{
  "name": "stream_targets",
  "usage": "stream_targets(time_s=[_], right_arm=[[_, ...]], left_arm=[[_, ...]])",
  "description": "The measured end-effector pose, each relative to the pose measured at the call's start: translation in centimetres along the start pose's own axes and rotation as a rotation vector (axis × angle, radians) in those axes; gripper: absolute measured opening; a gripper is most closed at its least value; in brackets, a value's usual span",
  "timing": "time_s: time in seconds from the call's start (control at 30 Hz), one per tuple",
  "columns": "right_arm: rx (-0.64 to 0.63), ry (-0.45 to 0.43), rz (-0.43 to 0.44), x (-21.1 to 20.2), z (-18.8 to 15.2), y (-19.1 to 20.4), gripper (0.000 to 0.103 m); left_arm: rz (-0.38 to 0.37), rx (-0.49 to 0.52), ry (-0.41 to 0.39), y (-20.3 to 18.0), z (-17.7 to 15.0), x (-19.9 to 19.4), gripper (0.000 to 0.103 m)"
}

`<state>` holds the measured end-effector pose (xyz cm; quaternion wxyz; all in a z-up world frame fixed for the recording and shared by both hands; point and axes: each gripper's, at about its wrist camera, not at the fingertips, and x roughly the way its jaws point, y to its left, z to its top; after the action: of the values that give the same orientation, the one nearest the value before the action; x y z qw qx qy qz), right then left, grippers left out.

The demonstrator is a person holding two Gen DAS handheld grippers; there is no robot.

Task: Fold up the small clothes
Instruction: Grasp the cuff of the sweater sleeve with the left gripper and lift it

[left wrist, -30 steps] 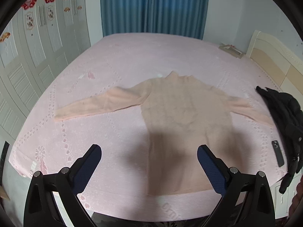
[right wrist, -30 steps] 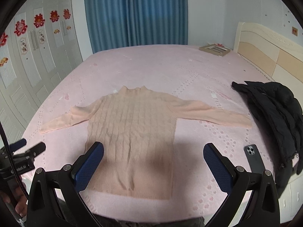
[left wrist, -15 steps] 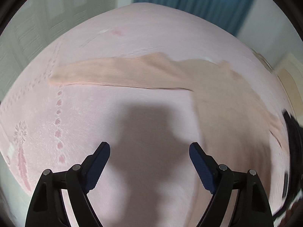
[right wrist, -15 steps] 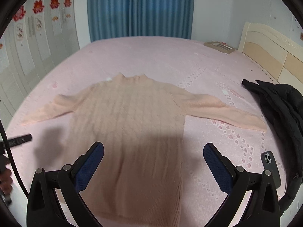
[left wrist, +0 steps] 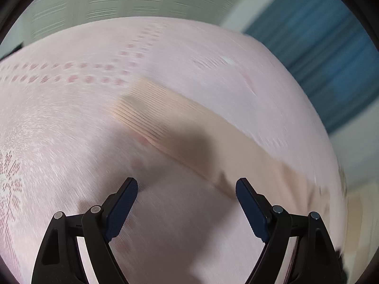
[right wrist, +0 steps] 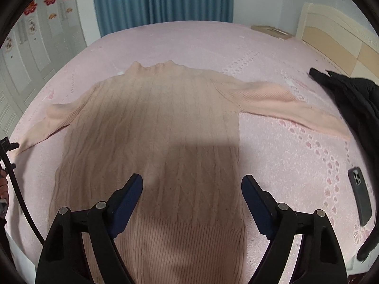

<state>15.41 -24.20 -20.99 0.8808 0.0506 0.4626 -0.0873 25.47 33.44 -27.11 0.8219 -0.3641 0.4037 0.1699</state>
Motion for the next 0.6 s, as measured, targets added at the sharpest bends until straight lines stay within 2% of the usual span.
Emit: stream_targets(time_s=[0.1, 0.17, 0.23, 0.27, 0.33, 0.4, 0.5, 0.6], right_arm=[[0.041, 0.027, -0.001, 0.8, -0.2, -0.6, 0.084], [0.049, 0.038, -0.011, 1.1, -0.3, -0.9, 0.084], [0.046, 0.038, -0.021, 1.2, -0.3, -1.0, 0.084], [0.044, 0.039, -0.026, 1.2, -0.3, -1.1, 0.084], [0.044, 0.036, -0.032, 1.0, -0.2, -1.3, 0.084], [0.049, 0.031, -0.031, 0.9, -0.1, -1.7, 0.084], [0.055, 0.022, -0.027, 0.4, 0.0, -2.3, 0.084], [0.064, 0.004, -0.017, -0.3, 0.1, -2.8, 0.084]], left_arm=[[-0.005, 0.007, -0.041, 0.3, 1.3, 0.7, 0.078], [0.029, 0.018, -0.061, 0.1, 1.9, 1.2, 0.067], [0.077, 0.002, -0.078, 0.2, 2.8, 1.9, 0.044], [0.1, -0.007, -0.089, 0.2, 3.1, 2.0, 0.038], [0.128, -0.001, -0.09, 0.0, 4.0, 2.1, 0.011], [0.132, 0.057, -0.086, -0.5, 4.5, 2.2, 0.01], [0.169, 0.164, -0.129, -3.0, 4.4, 0.5, 0.01], [0.136, 0.214, -0.171, -5.9, 4.5, -2.0, 0.01]])
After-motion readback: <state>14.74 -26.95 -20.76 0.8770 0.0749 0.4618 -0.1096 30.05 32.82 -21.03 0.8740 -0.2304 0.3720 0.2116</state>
